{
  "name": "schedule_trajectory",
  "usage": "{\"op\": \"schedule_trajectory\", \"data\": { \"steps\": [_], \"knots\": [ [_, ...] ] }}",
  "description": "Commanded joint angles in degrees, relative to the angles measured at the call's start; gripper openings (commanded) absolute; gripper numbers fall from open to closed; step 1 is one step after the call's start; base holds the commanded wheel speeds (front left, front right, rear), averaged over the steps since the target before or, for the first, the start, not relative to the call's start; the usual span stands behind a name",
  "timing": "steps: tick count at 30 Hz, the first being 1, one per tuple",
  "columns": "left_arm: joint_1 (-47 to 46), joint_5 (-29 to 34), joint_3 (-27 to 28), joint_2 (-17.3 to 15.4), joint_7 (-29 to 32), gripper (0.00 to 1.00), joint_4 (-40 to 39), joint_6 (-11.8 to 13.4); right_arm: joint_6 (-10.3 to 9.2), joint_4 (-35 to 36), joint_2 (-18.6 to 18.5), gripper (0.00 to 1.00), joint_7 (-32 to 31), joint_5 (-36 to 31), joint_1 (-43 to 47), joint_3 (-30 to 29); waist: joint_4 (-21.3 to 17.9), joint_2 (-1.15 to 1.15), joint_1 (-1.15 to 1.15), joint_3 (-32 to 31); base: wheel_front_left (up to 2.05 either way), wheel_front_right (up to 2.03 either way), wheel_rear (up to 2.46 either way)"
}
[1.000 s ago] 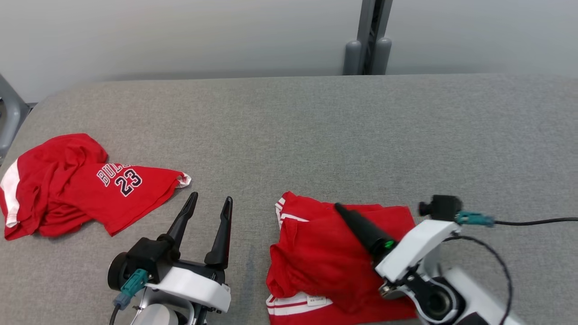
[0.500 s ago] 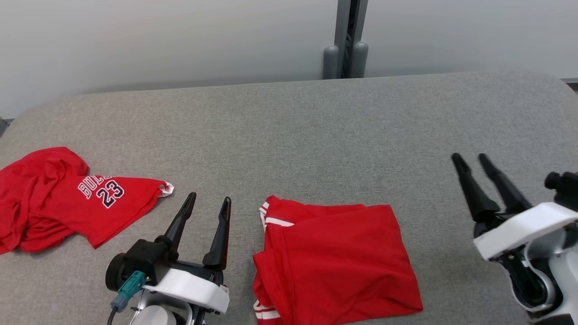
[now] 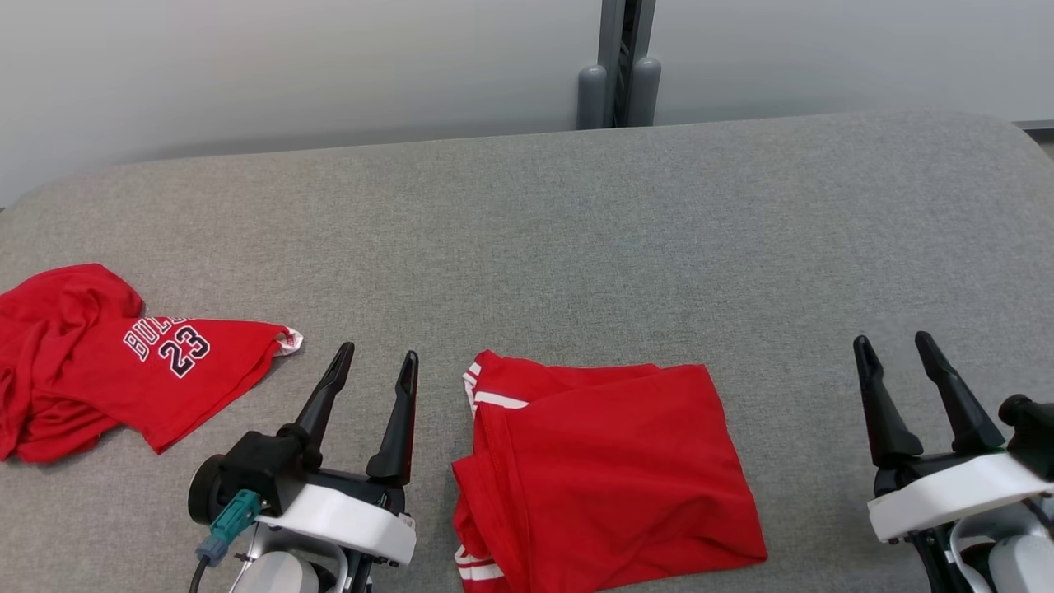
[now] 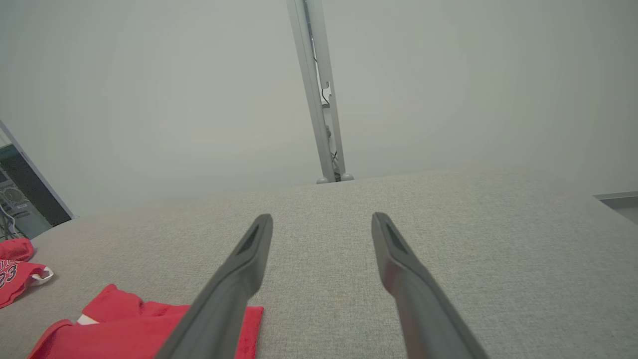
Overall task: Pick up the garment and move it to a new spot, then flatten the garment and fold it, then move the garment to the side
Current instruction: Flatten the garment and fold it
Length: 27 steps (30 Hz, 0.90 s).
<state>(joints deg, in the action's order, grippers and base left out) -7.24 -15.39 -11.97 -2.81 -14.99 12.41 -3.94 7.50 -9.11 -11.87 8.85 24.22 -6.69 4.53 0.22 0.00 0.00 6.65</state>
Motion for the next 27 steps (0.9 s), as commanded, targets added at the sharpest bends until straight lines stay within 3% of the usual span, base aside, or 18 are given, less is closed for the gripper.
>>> {"op": "schedule_trajectory", "data": {
  "steps": [1,7,27],
  "knots": [
    [-0.4,0.3,0.3,-0.2,-0.2,1.00,-0.2,0.0,-0.02,-0.3,0.3,1.00,0.7,-0.5,0.4,-0.2,0.0,0.00,0.00,0.2,0.00,0.00,0.00],
    [-0.7,0.3,0.1,-0.2,-0.2,1.00,-0.2,0.1,-0.02,-1.1,1.0,1.00,2.3,-3.4,0.0,0.5,0.2,0.00,0.00,0.7,0.00,0.00,0.00],
    [-1.4,0.6,0.0,-0.2,-0.2,1.00,0.2,0.2,-0.02,-3.1,1.5,1.00,3.1,-3.8,-1.0,0.8,1.2,0.00,0.00,1.5,0.00,0.00,0.00]
  ]
}}
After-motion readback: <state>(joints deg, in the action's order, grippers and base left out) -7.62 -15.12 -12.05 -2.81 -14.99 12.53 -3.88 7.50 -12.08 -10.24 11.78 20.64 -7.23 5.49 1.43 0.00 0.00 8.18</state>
